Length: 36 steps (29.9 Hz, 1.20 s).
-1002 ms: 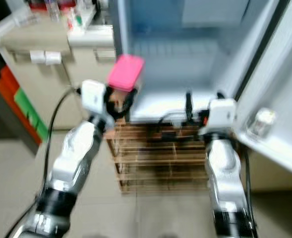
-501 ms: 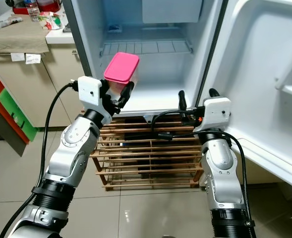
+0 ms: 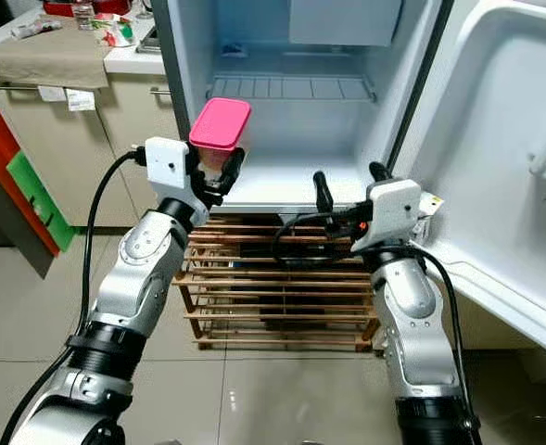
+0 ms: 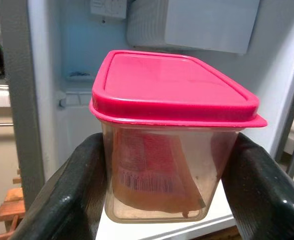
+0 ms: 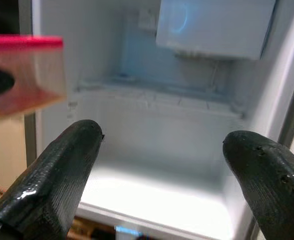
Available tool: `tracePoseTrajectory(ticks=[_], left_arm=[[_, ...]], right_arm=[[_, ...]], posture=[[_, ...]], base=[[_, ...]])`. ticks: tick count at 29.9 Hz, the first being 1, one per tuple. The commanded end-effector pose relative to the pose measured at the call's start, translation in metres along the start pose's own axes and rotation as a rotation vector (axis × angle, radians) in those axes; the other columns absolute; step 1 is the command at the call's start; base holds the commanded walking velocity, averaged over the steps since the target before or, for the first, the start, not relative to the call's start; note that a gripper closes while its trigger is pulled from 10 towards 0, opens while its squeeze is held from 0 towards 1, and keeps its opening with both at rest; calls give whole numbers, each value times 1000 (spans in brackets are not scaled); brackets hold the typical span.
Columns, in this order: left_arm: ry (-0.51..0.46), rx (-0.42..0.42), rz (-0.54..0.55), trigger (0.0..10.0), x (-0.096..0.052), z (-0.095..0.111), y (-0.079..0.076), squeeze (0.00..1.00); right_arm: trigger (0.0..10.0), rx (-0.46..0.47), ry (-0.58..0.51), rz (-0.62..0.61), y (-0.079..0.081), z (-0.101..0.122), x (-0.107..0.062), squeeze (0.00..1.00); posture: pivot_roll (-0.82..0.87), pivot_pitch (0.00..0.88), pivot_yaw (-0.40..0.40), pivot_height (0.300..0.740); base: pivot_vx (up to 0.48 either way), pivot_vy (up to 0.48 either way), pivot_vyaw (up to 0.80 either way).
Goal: Restocking fridge
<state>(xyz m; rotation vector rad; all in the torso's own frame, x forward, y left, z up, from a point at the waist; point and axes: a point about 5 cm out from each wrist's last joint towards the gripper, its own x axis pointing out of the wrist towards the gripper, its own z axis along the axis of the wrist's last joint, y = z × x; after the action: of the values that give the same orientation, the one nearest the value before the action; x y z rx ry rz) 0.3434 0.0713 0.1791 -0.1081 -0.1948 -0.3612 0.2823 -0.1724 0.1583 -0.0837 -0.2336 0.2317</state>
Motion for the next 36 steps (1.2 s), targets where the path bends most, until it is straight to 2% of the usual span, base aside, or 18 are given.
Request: tracePoseTrajectory(ticks=[1, 5, 9, 12, 13, 16, 18, 23, 29, 36], left_arm=[[-17, 16, 1, 10000, 4, 4, -2, 0], [-21, 42, -12, 10000, 4, 4, -6, 0], [0, 78, 0, 10000, 4, -3, -5, 0], [15, 88, 30, 10000, 0, -19, 2, 0], [19, 121, 27, 10000, -4, -29, 4, 0], [47, 152, 21, 10000, -14, -47, 9, 0], [55, 118, 9, 10000, -15, -48, 8, 0], [43, 115, 7, 10000, -13, -51, 7, 0], [167, 33, 17, 10000, -18, -78, 7, 0], [110, 78, -9, 10000, -12, -67, 4, 0]], right_arm=[[10000, -4, -24, -9, -4, 6, -2, 0], [10000, -26, -15, -26, -6, 3, -7, 0], [10000, -65, 37, -19, -6, -13, -24, 0], [10000, -71, 90, -65, -12, -29, -37, 0], [10000, -66, 92, -84, -13, -32, -39, 0], [10000, -101, 81, -116, -15, -37, -40, 0], [10000, -80, 65, -160, -18, -37, -39, 0], [10000, -84, 68, -173, -18, -47, -36, 0], [10000, -43, 137, -207, -21, -69, -36, 0], [10000, -33, 136, -209, -23, -71, -34, 0]], posture=[[-183, 0, 13, 740], [-188, 0, 19, 740], [-191, 0, 22, 740], [-178, 0, 24, 740], [-183, 0, 27, 740], [-189, 0, 28, 740], [-184, 0, 41, 740], [-184, 0, 43, 740], [-181, 0, 40, 740], [-180, 0, 35, 740]], base=[[0, 0, 0], [0, 0, 0], [0, 0, 0], [0, 0, 0], [0, 0, 0], [0, 0, 0], [0, 0, 0], [0, 0, 0], [0, 0, 0], [40, 0, 0]])
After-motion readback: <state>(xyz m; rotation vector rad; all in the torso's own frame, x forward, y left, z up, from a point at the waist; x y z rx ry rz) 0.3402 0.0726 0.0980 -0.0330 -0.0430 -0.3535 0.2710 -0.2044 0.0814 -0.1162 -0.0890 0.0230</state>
